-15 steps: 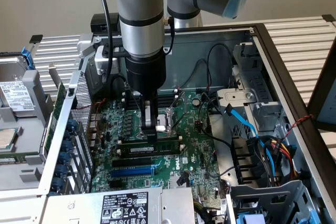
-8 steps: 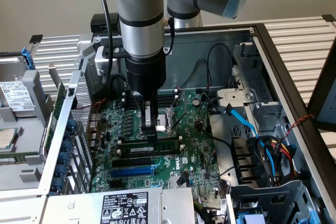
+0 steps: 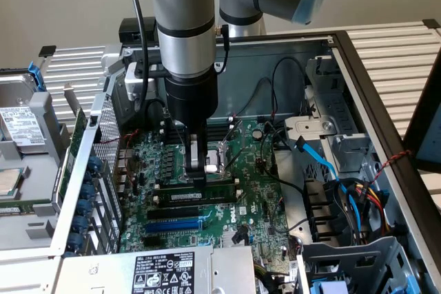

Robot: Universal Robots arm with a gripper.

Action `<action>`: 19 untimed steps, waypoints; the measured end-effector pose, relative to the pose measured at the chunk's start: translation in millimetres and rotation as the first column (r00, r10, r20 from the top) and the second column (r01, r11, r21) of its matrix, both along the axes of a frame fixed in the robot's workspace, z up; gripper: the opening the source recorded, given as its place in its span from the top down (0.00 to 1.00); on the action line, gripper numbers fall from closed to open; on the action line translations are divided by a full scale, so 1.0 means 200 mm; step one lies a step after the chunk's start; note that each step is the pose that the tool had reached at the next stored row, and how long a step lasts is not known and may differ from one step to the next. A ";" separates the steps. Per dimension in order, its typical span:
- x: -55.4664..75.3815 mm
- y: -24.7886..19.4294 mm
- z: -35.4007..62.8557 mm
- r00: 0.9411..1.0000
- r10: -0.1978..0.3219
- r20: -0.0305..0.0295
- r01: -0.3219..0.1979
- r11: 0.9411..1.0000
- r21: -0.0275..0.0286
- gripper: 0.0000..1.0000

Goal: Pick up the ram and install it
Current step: 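Press down the ram until it locks into place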

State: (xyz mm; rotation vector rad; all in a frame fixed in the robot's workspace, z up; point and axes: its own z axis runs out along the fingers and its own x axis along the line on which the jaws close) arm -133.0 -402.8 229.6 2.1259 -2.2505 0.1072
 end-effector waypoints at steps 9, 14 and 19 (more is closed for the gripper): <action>0.00 -0.002 0.000 1.000 0.000 0.000 0.000 1.000 0.000 0.89; 0.00 -0.008 0.000 1.000 0.000 0.000 0.000 1.000 0.000 0.89; 0.00 -0.008 0.000 1.000 0.000 0.000 0.000 1.000 0.000 0.89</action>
